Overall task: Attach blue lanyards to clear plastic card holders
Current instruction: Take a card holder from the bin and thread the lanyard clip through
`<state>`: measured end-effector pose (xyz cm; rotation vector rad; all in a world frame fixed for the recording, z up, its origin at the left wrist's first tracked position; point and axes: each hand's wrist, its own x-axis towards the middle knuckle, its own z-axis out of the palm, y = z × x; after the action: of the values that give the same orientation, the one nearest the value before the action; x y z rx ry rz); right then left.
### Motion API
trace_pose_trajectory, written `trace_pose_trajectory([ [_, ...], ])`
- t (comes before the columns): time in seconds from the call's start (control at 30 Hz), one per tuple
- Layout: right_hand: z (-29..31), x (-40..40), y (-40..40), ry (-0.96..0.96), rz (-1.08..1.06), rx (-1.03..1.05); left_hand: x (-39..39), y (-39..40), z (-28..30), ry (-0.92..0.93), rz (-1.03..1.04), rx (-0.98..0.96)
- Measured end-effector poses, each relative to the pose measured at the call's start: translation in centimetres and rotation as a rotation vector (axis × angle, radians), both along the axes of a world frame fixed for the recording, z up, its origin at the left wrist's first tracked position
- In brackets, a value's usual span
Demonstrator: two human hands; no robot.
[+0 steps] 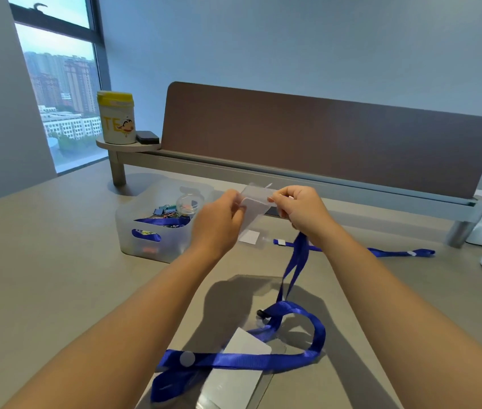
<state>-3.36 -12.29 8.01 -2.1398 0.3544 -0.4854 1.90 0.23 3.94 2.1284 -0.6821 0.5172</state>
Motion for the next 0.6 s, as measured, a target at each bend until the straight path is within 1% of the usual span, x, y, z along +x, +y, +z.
trace_pose_trajectory([
  [0.1,-0.4,1.0,-0.8,0.053,-0.055,-0.292,0.5,0.0,0.1,-0.196,0.072,0.076],
  [0.17,-0.8,1.5,-0.9,0.088,-0.078,-0.508,0.5,-0.1,0.2,-0.344,0.066,0.145],
  [0.23,-1.2,1.9,-0.9,0.107,-0.083,-0.694,0.6,-0.3,0.1,-0.453,0.096,0.168],
  [0.3,-1.5,1.9,-0.9,0.104,-0.069,-0.840,0.5,-0.5,-0.1,-0.333,0.100,0.175],
  [0.4,-1.6,2.0,-1.0,0.065,-0.046,-1.027,1.4,-1.2,-0.4,-0.030,0.142,0.080],
  [0.43,-1.5,2.0,-1.2,0.053,-0.044,-1.062,1.6,-1.3,-0.3,0.038,0.138,0.037],
  [0.5,-1.2,2.4,-1.4,0.050,-0.042,-1.041,1.8,-1.4,-0.1,0.050,0.134,0.003],
  [0.53,-1.0,2.6,-1.5,0.058,-0.040,-0.969,1.9,-1.4,-0.1,0.009,0.133,0.022],
  [0.6,-0.5,2.8,-1.5,0.091,-0.014,-0.750,1.9,-1.0,-0.1,-0.137,0.146,0.066],
])
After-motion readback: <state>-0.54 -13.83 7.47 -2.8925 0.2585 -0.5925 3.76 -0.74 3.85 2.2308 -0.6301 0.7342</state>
